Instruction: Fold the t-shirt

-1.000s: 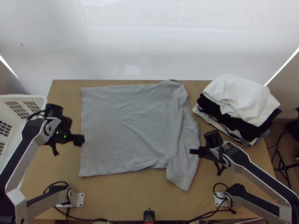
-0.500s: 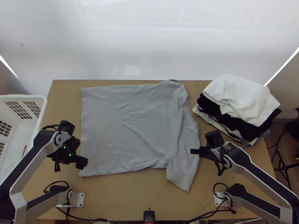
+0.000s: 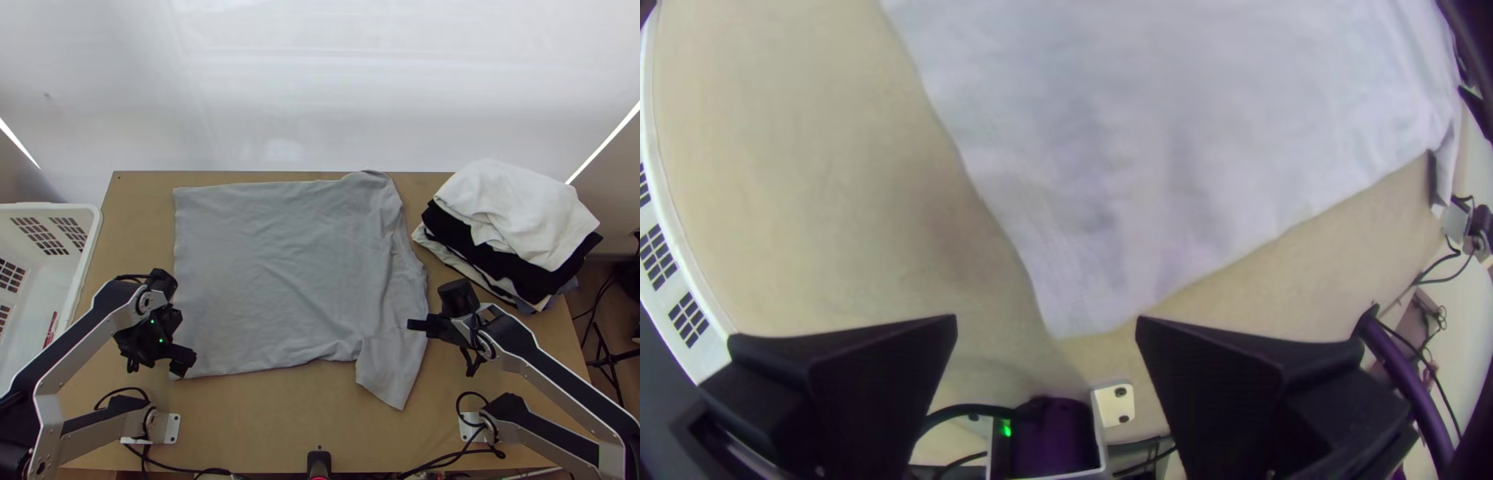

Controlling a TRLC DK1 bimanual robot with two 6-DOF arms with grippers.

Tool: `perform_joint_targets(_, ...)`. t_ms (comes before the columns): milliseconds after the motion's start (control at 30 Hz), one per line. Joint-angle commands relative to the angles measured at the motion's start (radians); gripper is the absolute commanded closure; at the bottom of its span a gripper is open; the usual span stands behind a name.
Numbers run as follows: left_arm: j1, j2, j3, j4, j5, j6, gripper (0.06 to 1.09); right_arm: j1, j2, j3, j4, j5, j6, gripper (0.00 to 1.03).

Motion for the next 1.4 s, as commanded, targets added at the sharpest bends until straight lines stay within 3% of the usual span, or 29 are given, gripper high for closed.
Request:
perform_joint_targets(0,-0.017,0.063,-0.003,-0.003,0.002,-0.008,0.11,-0.002,0.002,-0.001,0.000,0.000,0.001,1.00)
perform_joint_targets(67,-0.030,0.082,-0.003,-0.003,0.002,-0.011,0.14,-0.002,0.002,-0.001,0.000,0.000,0.002,1.00)
perform_joint_targets(167,-0.050,0.076,-0.001,0.006,0.011,-0.012,0.32,-0.002,0.002,0.000,0.000,0.000,0.001,1.00)
perform_joint_targets(700,-0.114,0.103,-0.003,0.003,0.028,-0.009,0.34,-0.011,0.008,0.007,-0.001,0.000,-0.001,1.00)
perform_joint_targets(833,-0.116,0.092,-0.007,0.044,0.027,-0.005,0.74,-0.011,0.008,0.008,-0.003,0.000,-0.001,1.00)
perform_joint_targets(967,-0.117,0.091,-0.010,0.052,0.027,0.002,0.75,-0.013,0.007,0.011,-0.009,0.000,-0.001,1.00)
perform_joint_targets(1067,-0.120,0.086,0.002,0.086,0.027,0.003,1.05,-0.013,0.007,0.016,-0.012,0.000,-0.001,1.00)
perform_joint_targets(1367,-0.027,0.027,0.052,0.095,0.025,0.006,1.05,-0.036,-0.033,0.028,-0.044,0.000,-0.008,1.00)
